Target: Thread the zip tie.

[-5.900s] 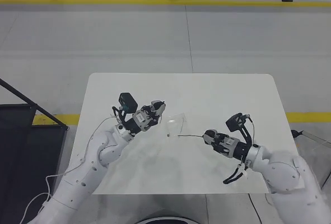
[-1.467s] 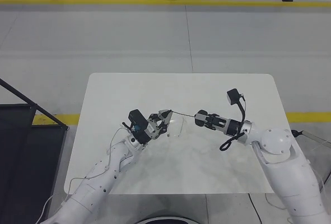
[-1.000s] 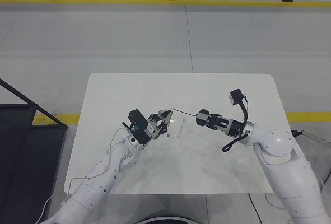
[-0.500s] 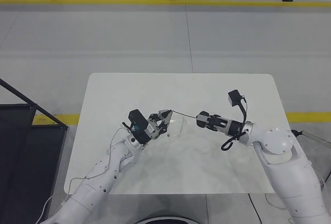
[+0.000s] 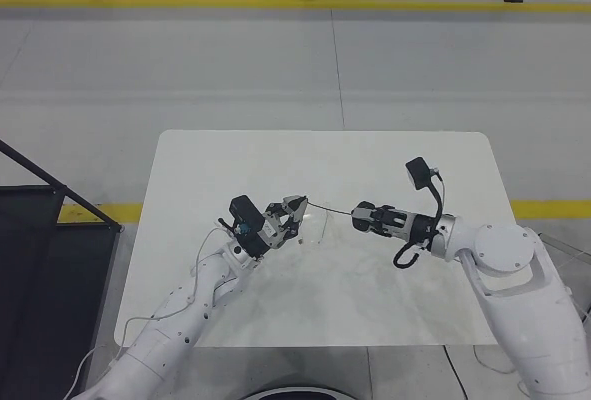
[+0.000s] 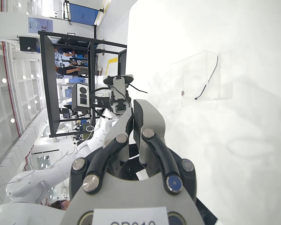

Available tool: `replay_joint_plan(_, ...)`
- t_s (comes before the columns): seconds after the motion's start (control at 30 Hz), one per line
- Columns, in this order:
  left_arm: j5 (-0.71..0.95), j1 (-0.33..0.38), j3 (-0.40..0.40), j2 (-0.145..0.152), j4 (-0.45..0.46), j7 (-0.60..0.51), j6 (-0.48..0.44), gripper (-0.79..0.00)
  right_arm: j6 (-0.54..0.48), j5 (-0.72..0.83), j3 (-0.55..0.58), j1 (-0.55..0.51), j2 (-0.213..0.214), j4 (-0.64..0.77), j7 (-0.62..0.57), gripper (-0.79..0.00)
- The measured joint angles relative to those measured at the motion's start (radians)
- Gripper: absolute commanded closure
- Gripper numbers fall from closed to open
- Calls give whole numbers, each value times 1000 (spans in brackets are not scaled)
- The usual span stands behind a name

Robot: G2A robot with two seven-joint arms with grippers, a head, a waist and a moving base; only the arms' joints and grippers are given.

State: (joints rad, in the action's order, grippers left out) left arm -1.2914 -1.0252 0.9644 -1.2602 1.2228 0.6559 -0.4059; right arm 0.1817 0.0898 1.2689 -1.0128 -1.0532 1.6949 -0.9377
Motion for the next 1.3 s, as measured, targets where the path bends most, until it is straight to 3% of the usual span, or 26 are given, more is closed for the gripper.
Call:
replay_joint_plan(0.33,0,0,0,0,0,0,0,0,-1,4,-2,-11,-1,14,20,0)
replay_joint_plan(0.9,0,0,0,0,0,0,0,0,201,26,-33,37,-4,33,40,0)
replay_joint_plan(1.3,0,0,0,0,0,0,0,0,196,46,-31,35,-1,30,40,0)
